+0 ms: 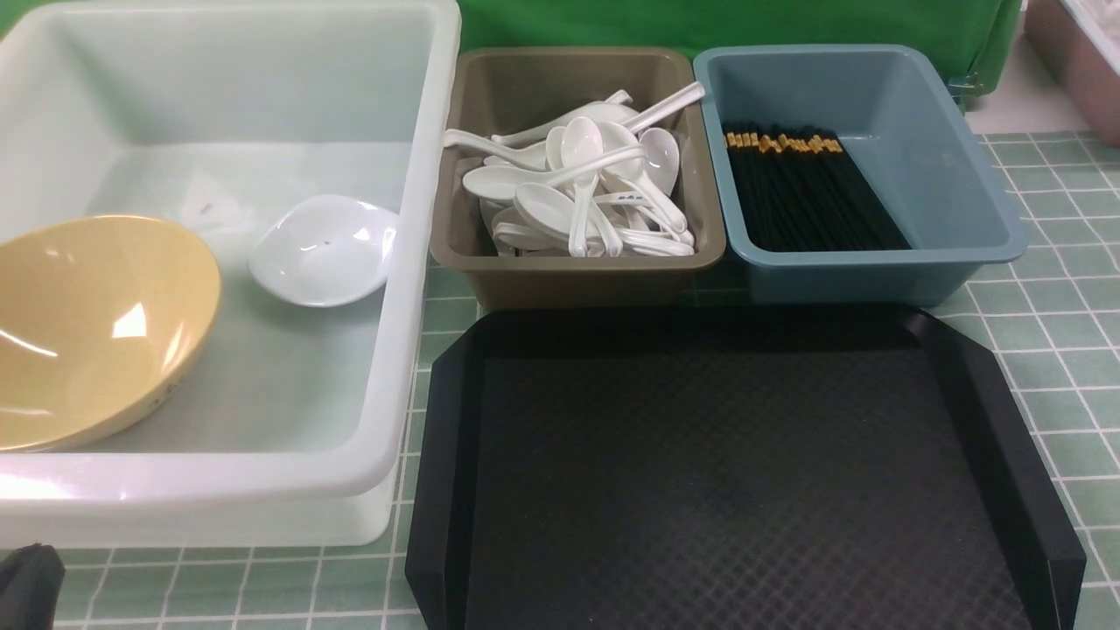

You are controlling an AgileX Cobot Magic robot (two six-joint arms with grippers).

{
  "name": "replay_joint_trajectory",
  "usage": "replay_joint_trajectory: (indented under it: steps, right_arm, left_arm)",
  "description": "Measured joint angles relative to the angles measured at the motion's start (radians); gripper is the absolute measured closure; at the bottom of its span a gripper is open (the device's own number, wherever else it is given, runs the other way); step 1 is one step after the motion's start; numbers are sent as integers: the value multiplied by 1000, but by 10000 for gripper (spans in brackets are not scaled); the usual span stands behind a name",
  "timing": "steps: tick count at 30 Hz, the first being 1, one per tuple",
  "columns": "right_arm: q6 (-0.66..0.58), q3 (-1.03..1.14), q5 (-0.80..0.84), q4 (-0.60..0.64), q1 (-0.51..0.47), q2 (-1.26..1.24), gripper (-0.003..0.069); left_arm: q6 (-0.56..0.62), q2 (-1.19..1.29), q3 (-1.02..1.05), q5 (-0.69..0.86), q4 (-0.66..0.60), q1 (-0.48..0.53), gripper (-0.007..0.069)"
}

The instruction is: On blue table put chopsticks spoon bowls plates into blue grey white boxes.

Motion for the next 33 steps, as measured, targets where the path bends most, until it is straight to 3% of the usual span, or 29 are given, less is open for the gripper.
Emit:
replay_joint_trajectory:
  steps: [33]
  right_arm:
    - [0, 0, 1, 0, 0, 0, 531]
  left_arm:
    - [-52, 0, 0, 1, 3, -29, 623]
